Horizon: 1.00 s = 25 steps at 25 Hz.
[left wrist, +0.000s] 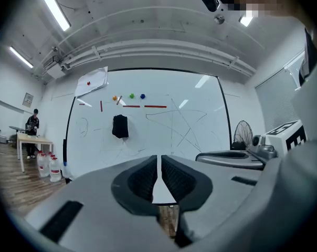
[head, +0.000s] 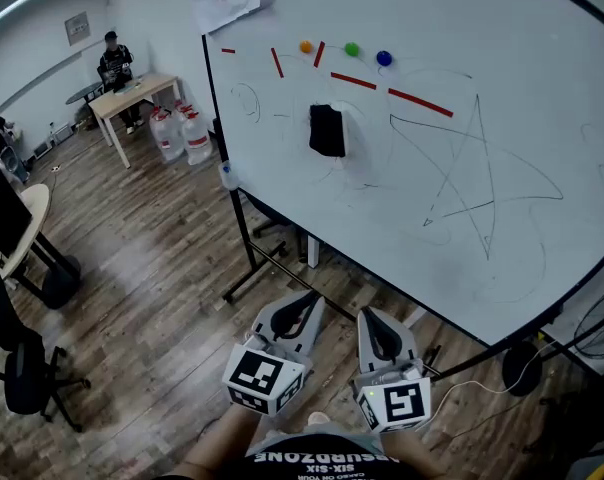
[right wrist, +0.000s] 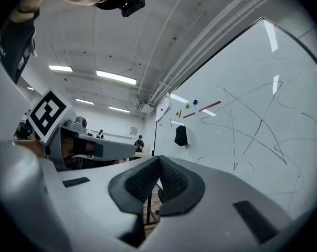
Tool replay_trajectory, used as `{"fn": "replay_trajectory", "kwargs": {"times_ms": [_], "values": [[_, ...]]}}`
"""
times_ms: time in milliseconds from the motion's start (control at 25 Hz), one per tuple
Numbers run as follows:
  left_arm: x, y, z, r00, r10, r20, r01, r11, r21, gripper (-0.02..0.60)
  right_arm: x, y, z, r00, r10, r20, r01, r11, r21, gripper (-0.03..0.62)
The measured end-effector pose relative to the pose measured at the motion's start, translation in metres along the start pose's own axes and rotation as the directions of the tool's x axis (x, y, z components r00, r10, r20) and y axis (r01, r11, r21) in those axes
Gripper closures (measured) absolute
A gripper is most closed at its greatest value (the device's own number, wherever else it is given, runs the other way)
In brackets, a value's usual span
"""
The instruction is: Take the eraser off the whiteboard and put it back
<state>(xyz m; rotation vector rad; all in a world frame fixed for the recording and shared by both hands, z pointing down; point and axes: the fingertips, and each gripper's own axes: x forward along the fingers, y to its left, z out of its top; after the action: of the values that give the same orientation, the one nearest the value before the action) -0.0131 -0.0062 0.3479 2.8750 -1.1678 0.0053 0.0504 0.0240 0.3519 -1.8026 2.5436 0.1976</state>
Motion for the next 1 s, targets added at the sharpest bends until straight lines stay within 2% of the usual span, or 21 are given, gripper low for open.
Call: {"fn": "replay_trajectory", "kwargs": {"times_ms": [240, 600, 680, 800, 1000], "values": [[0.027, 0.01, 0.012, 0.999, 0.014, 0.03, -0.014, 1.0, 0.022, 0.569, 0.014, -0.019, -0.009, 1.0, 0.03, -0.005, -0.03, 1.0, 0.003, 0.595], [0.054, 0.028, 0.025, 0.994, 0.093, 0.052, -0.096, 0.994, 0.044, 0.541, 0.022, -0.04, -0.019, 0.996, 0.088, -0.012, -0.088, 0.996, -0.006, 0.595], [0.058, 0.028, 0.025, 0.995, 0.084, 0.053, -0.086, 0.996, 0.033, 0.502, 0.022, -0.041, -0.021, 0.995, 0.098, -0.016, -0.098, 0.995, -0.004, 0.595], [0.064, 0.027, 0.027, 0.996, 0.057, 0.064, -0.058, 0.998, 0.016, 0.412, 0.024, -0.043, -0.025, 0.994, 0.111, -0.017, -0.111, 0.994, -0.001, 0.595], [0.076, 0.035, 0.032, 0.995, 0.073, 0.066, -0.073, 0.997, 0.01, 0.351, 0.028, -0.048, -0.026, 0.993, 0.116, -0.019, -0.116, 0.993, 0.009, 0.595]]}}
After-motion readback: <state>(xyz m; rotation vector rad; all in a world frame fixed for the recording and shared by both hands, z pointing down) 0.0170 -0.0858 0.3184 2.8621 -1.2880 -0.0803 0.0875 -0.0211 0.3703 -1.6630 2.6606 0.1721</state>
